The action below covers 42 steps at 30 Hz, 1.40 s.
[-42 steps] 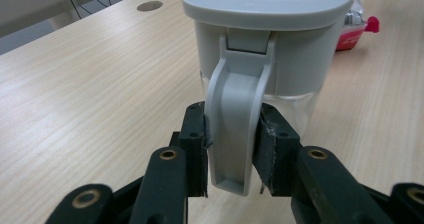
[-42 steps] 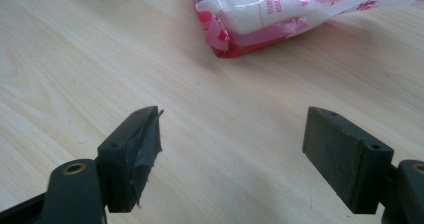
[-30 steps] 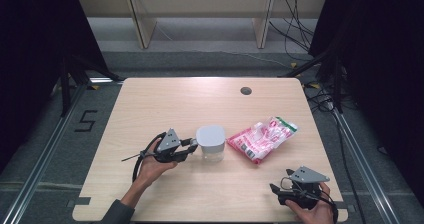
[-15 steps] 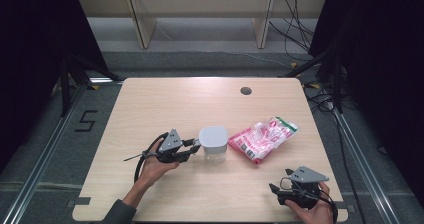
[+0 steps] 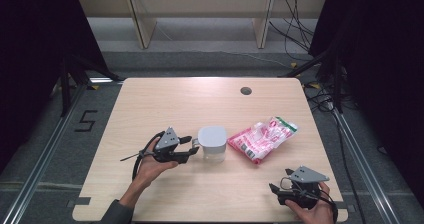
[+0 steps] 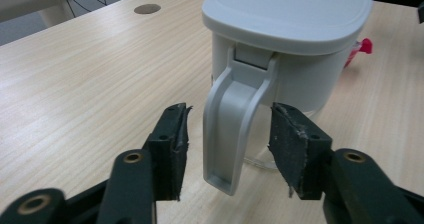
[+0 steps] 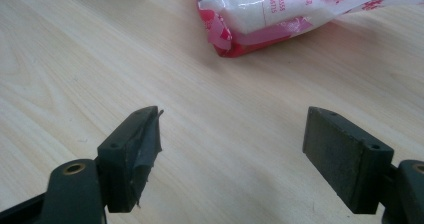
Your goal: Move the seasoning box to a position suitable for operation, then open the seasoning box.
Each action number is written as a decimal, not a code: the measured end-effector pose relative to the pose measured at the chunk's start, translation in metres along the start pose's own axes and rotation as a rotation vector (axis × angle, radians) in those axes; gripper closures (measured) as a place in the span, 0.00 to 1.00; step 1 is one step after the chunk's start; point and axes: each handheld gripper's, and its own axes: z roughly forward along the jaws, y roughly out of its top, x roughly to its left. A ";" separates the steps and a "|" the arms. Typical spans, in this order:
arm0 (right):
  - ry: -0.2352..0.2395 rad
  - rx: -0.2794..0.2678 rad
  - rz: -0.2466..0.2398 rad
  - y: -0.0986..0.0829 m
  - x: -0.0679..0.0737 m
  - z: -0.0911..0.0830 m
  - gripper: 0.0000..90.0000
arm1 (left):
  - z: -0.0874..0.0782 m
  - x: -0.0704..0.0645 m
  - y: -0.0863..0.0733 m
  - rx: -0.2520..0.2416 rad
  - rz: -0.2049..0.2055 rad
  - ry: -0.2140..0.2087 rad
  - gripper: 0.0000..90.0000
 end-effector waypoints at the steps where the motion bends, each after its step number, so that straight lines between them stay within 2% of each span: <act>1: 0.000 0.000 0.000 0.000 0.000 0.000 0.26 | -0.002 0.000 0.001 -0.002 0.006 -0.006 0.57; 2: 0.010 0.013 0.011 0.000 0.001 0.000 0.26 | -0.004 0.000 0.002 -0.007 0.012 -0.003 0.56; 4: 0.000 0.004 -0.002 0.000 0.000 0.000 0.26 | -0.006 -0.002 0.004 -0.004 -0.027 0.003 0.52; 5: 0.006 0.004 0.012 0.000 0.001 0.000 0.26 | -0.006 -0.001 0.004 0.001 -0.036 0.008 0.49; 6: 0.015 0.021 0.051 -0.001 0.004 -0.001 0.26 | -0.008 -0.001 0.006 0.008 -0.040 0.018 0.49; 8: 0.011 0.006 0.021 -0.001 0.002 -0.001 0.26 | -0.010 -0.002 0.008 0.003 -0.048 0.026 0.47; 12: 0.015 0.020 0.024 0.000 0.003 -0.001 0.26 | -0.017 -0.008 0.016 -0.012 -0.043 0.021 0.46; 13: 0.044 0.030 -0.003 0.001 0.000 -0.001 0.26 | -0.019 -0.009 0.018 -0.015 -0.040 0.020 0.46; 15: 0.006 0.003 -0.007 0.000 0.001 0.000 0.26 | -0.022 -0.011 0.022 -0.023 -0.035 0.009 0.47; 16: 0.007 0.005 -0.008 0.001 0.001 0.000 0.26 | -0.023 -0.013 0.024 -0.029 -0.062 0.001 0.47; 17: 0.007 0.005 -0.007 0.001 0.001 0.000 0.26 | -0.025 -0.014 0.025 -0.030 -0.058 -0.002 0.47; 18: 0.006 0.004 -0.033 0.000 0.000 0.001 0.26 | -0.026 -0.015 0.027 -0.027 -0.059 0.004 0.47; 19: 0.013 0.003 -0.011 0.000 0.001 0.001 0.26 | -0.027 -0.015 0.028 -0.028 -0.058 0.004 0.47; 21: 0.020 0.002 -0.010 0.000 0.001 0.002 0.26 | -0.029 -0.015 0.031 -0.039 -0.043 0.007 0.46; 24: 0.019 0.023 0.015 0.001 0.002 0.001 0.26 | -0.032 -0.016 0.035 -0.046 -0.053 0.012 0.47; 28: 0.018 0.030 0.024 0.001 0.002 0.001 0.26 | -0.034 -0.013 0.040 -0.082 -0.040 -0.001 0.55; 30: 0.018 0.028 0.023 0.001 0.003 0.001 0.26 | -0.035 -0.013 0.042 -0.106 -0.061 0.011 0.63; 33: 0.014 0.018 0.019 0.002 0.002 0.002 0.26 | -0.035 -0.012 0.045 -0.116 -0.040 0.021 0.78; 34: 0.004 0.014 0.004 0.002 0.001 0.003 0.26 | -0.035 -0.012 0.045 -0.111 -0.044 0.031 0.83; 35: 0.019 0.032 0.014 0.002 0.002 0.003 0.26 | -0.034 -0.012 0.046 -0.116 -0.030 0.036 0.88; 36: 0.012 0.022 0.006 0.002 0.002 0.003 0.26 | -0.032 -0.013 0.046 -0.127 -0.017 0.046 0.93; 37: 0.015 0.036 0.026 0.002 0.005 0.002 0.26 | -0.031 -0.013 0.047 -0.123 -0.017 0.052 0.95; 38: 0.011 0.022 0.019 0.003 0.004 0.003 0.26 | -0.028 -0.013 0.048 -0.127 -0.009 0.043 0.97; 40: 0.016 0.036 0.039 0.002 0.006 0.002 0.26 | -0.024 -0.015 0.049 -0.118 -0.008 0.037 0.99; 41: 0.013 0.026 0.011 0.002 0.004 0.003 0.26 | -0.022 -0.016 0.050 -0.116 0.001 0.035 0.99; 42: 0.016 0.023 0.016 0.003 0.004 0.003 0.26 | -0.020 -0.017 0.051 -0.113 0.003 0.031 0.99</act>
